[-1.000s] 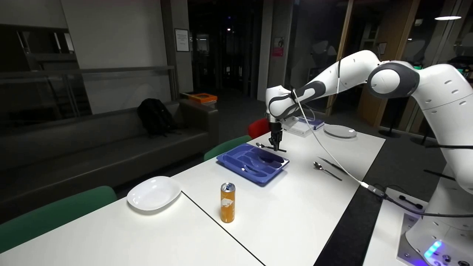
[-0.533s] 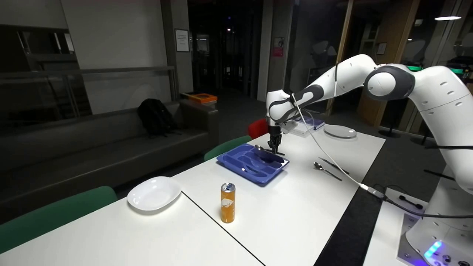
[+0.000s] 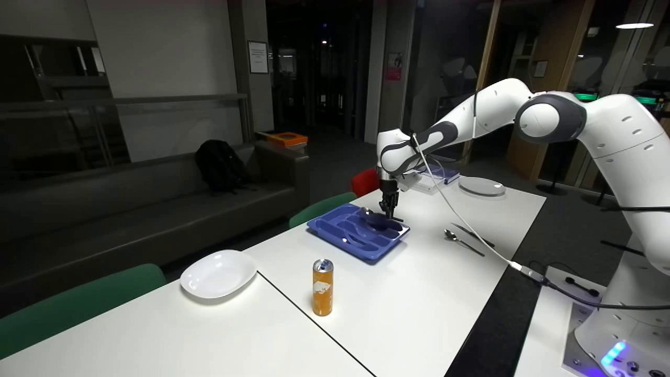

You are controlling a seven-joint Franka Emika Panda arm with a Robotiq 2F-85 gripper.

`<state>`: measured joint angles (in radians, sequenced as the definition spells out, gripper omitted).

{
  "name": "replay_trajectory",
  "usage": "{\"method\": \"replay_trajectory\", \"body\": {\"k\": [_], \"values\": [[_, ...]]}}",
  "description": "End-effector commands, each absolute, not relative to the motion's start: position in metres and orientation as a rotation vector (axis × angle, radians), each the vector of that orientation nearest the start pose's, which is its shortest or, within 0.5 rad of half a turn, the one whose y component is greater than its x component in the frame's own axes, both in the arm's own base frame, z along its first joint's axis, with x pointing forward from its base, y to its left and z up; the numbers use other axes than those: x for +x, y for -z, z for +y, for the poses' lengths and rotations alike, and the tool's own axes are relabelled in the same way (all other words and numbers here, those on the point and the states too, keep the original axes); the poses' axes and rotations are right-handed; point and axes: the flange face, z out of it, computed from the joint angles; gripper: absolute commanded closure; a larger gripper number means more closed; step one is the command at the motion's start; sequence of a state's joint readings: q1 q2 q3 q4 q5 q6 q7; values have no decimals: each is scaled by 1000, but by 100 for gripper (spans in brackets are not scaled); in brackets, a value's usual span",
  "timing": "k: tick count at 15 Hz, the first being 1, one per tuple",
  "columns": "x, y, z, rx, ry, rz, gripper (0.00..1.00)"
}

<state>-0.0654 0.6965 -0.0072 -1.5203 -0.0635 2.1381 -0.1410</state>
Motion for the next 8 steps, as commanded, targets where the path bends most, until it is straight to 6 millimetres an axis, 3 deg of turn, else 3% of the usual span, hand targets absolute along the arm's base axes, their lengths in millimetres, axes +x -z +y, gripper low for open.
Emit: {"method": "replay_trajectory", "body": {"k": [1, 8], "values": [[701, -241, -50, -3180, -117, -167, 96], [712, -237, -38, -3172, 39, -127, 96]]}}
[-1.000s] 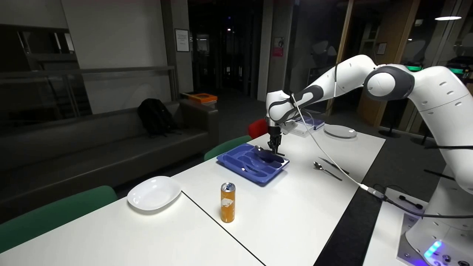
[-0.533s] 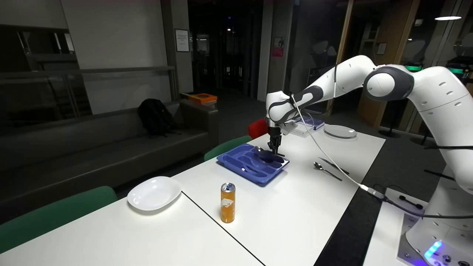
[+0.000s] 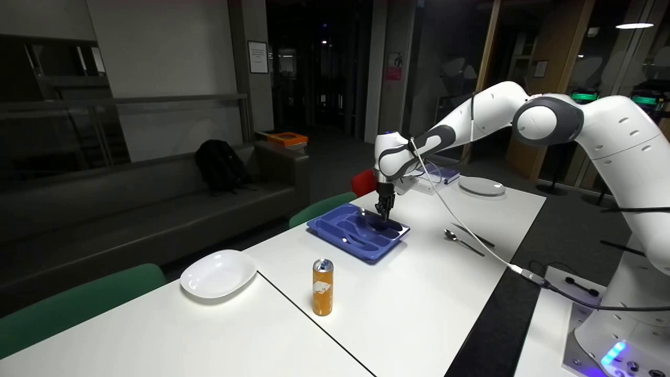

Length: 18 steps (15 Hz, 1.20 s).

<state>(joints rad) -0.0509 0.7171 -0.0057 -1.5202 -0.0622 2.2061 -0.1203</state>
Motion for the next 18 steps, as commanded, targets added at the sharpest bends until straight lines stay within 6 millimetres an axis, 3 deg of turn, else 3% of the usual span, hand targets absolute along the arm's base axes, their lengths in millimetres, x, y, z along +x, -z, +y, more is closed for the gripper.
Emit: {"method": "replay_trajectory", "body": {"k": [1, 18], "values": [[714, -234, -36, -3176, 54, -125, 96], [717, -192, -28, -3212, 20, -76, 96]]}}
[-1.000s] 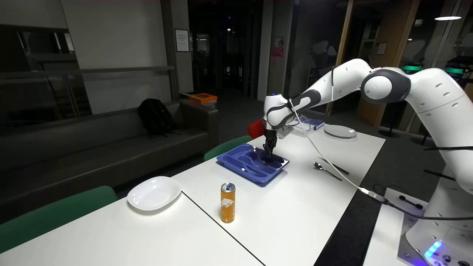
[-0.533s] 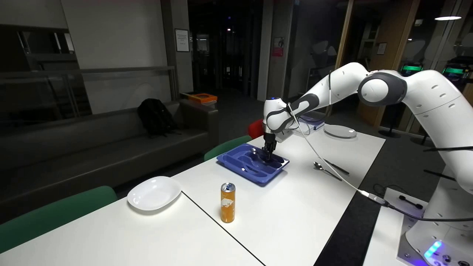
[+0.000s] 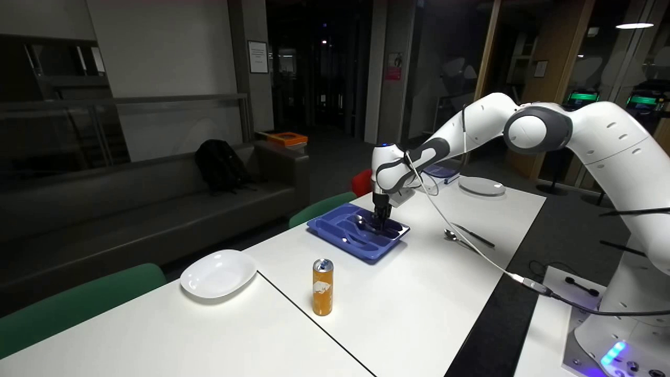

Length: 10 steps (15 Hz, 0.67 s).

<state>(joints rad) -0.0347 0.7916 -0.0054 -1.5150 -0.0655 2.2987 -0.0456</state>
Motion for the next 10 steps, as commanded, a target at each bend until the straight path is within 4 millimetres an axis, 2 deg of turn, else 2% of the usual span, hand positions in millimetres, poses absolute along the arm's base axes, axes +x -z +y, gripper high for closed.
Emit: {"method": "replay_trajectory", "body": {"k": [1, 5, 6, 7, 10], "values": [[718, -191, -27, -3214, 17, -79, 96], [722, -185, -26, -3220, 17, -87, 96], [722, -183, -26, -3224, 16, -86, 58], [723, -181, -27, -3228, 15, -87, 57], [724, -181, -29, -3232, 17, -77, 34]]}}
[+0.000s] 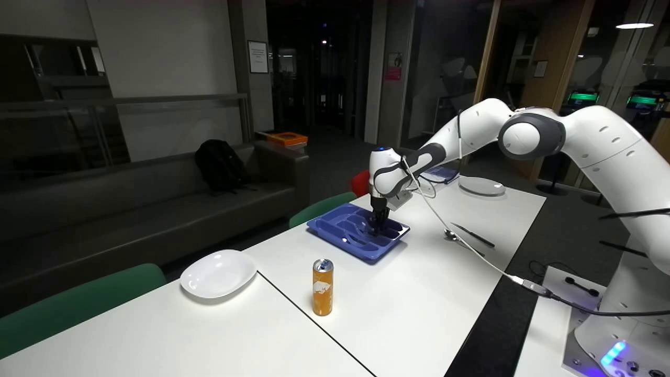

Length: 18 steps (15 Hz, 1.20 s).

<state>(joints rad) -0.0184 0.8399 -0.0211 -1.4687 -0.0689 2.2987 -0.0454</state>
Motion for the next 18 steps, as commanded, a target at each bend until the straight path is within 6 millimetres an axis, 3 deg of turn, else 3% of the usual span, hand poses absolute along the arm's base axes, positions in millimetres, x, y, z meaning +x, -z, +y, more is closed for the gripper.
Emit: {"method": "replay_trajectory", "body": {"k": [1, 5, 11, 13, 15, 18], "values": [[724, -182, -29, -3233, 20, -74, 27], [721, -195, -24, -3242, 49, -74, 1], [699, -254, -2, -3250, 212, -45, 0], [690, -273, -1, -3236, 293, 37, 0], [681, -284, -9, -3205, 365, 199, 0], [662, -288, -37, -3165, 423, 385, 0]]}}
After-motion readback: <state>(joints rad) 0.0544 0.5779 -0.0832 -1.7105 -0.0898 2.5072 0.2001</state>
